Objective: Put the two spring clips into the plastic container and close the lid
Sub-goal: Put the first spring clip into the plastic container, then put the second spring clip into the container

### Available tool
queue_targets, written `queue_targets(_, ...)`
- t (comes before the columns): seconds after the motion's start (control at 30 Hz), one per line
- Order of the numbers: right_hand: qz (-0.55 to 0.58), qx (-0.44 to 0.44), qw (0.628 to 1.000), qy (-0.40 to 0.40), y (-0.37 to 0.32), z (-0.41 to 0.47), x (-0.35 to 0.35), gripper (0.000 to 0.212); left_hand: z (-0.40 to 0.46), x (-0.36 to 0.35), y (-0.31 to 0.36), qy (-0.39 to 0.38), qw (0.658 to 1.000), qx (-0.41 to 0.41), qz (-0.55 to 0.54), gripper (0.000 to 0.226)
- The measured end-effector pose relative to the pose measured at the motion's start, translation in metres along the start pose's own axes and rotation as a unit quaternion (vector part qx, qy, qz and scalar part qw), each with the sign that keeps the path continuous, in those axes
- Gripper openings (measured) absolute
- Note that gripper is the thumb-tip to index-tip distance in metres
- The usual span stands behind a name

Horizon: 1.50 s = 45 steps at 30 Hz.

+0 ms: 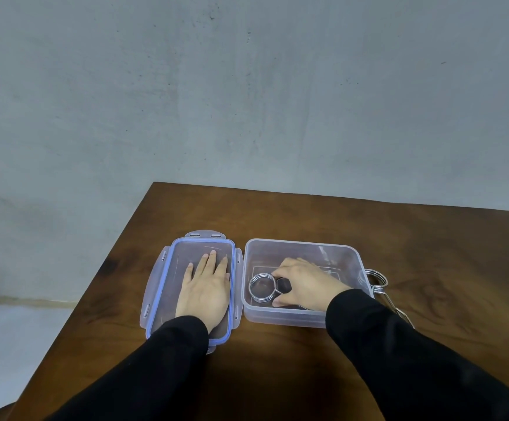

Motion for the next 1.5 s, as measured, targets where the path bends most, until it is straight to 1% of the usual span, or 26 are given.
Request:
queue_targets(0.07, 0.024, -0.003, 1.000, 0.006, 0.001, -0.004, 0.006, 0.064, 0.000, 0.001, 0.000, -0.001, 1.000, 0.002, -0.004, 0.053)
queue_targets(0.13, 0.069, -0.020, 0.996, 0.050, 0.004, -0.010, 0.020, 0.062, 0.000, 0.001, 0.000, -0.001, 1.000, 0.004, -0.007, 0.053)
queue_targets(0.2, 0.100, -0.036, 0.985, 0.135, 0.013, -0.018, 0.037, 0.051, -0.001, 0.000, -0.001, 0.004, 1.000, 0.009, -0.019, 0.054)
queue_targets(0.27, 0.111, -0.057, 0.963, 0.239, 0.031, -0.027, 0.055, 0.043, -0.001, 0.000, -0.002, 0.014, 0.999, 0.015, -0.032, 0.053)
queue_targets(0.3, 0.121, -0.081, 0.950, 0.278, 0.043, -0.032, 0.063, 0.040, -0.001, 0.000, -0.002, 0.019, 0.999, 0.016, -0.033, 0.052)
queue_targets(0.37, 0.125, -0.160, 0.927, 0.315, 0.068, -0.045, 0.078, 0.037, -0.001, 0.000, -0.003, 0.025, 0.999, 0.015, -0.022, 0.049)
queue_targets(0.43, 0.102, -0.248, 0.916, 0.299, 0.094, -0.059, 0.085, 0.044, -0.001, 0.000, -0.003, 0.022, 0.999, 0.014, -0.019, 0.048)
queue_targets(0.53, 0.046, -0.354, 0.916, 0.182, 0.120, -0.078, 0.075, 0.060, 0.000, 0.000, -0.003, 0.023, 0.999, 0.016, -0.017, 0.048)
queue_targets(0.63, 0.035, -0.403, 0.911, 0.080, 0.132, -0.093, 0.056, 0.068, -0.001, 0.001, -0.001, 0.023, 0.999, 0.019, -0.013, 0.048)
queue_targets(0.73, 0.035, -0.420, 0.906, 0.041, 0.136, -0.103, 0.040, 0.070, -0.001, 0.002, 0.000, 0.020, 0.999, 0.020, -0.017, 0.049)
queue_targets(0.83, 0.044, -0.417, 0.907, 0.043, 0.135, -0.107, 0.030, 0.068, 0.000, 0.002, 0.000, 0.018, 1.000, 0.021, -0.012, 0.051)
queue_targets(0.97, 0.063, -0.404, 0.910, 0.063, 0.132, -0.103, 0.028, 0.048, -0.001, 0.000, -0.001, 0.022, 0.999, 0.024, -0.005, 0.055)
queue_targets(1.07, 0.058, -0.418, 0.904, 0.066, 0.133, -0.100, 0.026, 0.039, -0.001, 0.000, 0.000, 0.023, 0.999, 0.024, -0.001, 0.053)
queue_targets(1.17, 0.063, -0.429, 0.898, 0.073, 0.136, -0.098, 0.023, 0.036, -0.001, 0.001, 0.001, 0.021, 0.999, 0.025, -0.003, 0.051)
queue_targets(1.27, 0.042, -0.437, 0.894, 0.090, 0.143, -0.098, 0.020, 0.032, -0.002, 0.001, 0.000, 0.024, 0.999, 0.026, -0.007, 0.051)
queue_targets(1.4, 0.066, -0.443, 0.884, 0.133, 0.156, -0.097, 0.019, 0.019, -0.002, 0.002, 0.000, 0.020, 0.999, 0.023, -0.010, 0.050)
queue_targets(1.5, 0.048, -0.410, 0.891, 0.187, 0.160, -0.093, 0.040, 0.017, -0.002, 0.003, 0.001, 0.016, 1.000, 0.023, -0.013, 0.050)
Point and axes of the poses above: each hand's wrist, its own z-axis towards the middle knuckle, its own x-axis out of the back of the hand, y = z × x, the point moved 3 cm from there along z, towards the middle knuckle, and after that the axes turned 9 degrees about y, right-handed, at the moved point
